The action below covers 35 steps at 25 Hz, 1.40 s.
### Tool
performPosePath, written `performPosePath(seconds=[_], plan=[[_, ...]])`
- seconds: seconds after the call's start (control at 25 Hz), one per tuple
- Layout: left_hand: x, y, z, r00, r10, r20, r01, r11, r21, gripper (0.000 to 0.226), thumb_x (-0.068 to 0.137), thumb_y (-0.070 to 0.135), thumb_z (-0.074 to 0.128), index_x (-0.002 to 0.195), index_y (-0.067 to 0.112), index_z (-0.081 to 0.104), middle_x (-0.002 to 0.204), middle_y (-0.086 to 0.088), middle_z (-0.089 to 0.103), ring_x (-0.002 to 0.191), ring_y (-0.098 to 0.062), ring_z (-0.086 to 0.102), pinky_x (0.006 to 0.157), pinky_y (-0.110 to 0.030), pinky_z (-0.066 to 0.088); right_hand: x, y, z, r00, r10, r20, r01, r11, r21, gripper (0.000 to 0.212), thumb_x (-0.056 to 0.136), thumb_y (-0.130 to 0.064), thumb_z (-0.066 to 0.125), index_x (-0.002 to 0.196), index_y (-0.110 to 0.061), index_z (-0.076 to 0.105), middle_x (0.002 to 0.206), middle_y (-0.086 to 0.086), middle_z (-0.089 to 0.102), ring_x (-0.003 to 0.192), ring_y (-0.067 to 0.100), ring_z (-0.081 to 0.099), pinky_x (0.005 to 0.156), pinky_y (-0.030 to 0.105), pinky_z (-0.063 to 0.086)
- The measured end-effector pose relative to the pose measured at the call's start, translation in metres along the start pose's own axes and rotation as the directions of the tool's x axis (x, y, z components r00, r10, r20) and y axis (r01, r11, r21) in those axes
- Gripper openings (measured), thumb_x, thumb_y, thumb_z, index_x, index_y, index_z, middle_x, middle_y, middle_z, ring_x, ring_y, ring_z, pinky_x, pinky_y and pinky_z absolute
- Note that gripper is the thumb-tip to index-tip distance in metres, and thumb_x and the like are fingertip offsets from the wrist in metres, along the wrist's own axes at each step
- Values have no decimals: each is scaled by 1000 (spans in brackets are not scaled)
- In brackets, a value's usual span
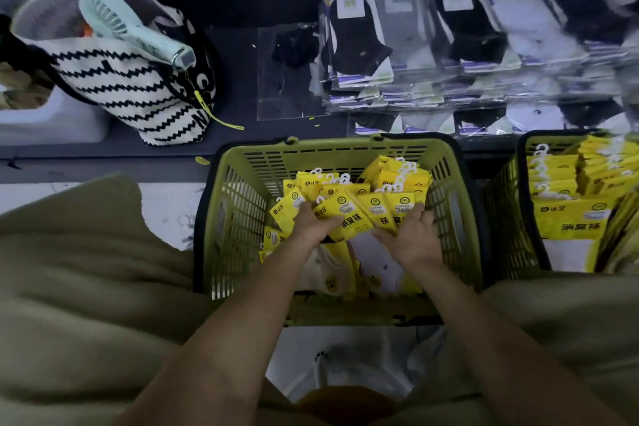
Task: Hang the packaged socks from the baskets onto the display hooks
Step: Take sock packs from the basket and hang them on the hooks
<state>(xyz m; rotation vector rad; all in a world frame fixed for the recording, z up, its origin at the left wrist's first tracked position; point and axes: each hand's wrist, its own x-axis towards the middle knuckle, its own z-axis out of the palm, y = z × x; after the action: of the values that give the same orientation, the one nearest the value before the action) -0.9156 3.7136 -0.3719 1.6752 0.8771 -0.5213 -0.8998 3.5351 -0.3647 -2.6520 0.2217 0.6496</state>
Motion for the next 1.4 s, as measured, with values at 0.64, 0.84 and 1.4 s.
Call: performPosePath(seconds=[0.64,0.84,1.4], plan=[[-9,12,19,990,129,54,-137,974,179,76,85,20,67,145,12,21,143,-14,36,127,-29,42,103,-35,41,-11,2,10,986,-91,-143,126,959,255,77,70,-43,77,128,-8,40,123,15,54,115,33,51,88,36,42],[-23,12,16,977,173,120,-175,984,7,82,86,13,65,148,17,12,136,-10,46,106,-20,54,73,-23,52,-5,1,7,990,-143,-11,143,975,171,67,74,-47,72,125,-11,51,119,13,59,113,32,53,89,38,47],[-64,173,-58,774,611,167,-539,773,-334,37,73,20,77,104,25,58,98,5,70,89,-12,68,73,-24,55,-9,-104,-182,884,-436,-170,416,565,712,21,80,-15,71,101,-19,67,99,-1,69,85,2,63,66,10,51]])
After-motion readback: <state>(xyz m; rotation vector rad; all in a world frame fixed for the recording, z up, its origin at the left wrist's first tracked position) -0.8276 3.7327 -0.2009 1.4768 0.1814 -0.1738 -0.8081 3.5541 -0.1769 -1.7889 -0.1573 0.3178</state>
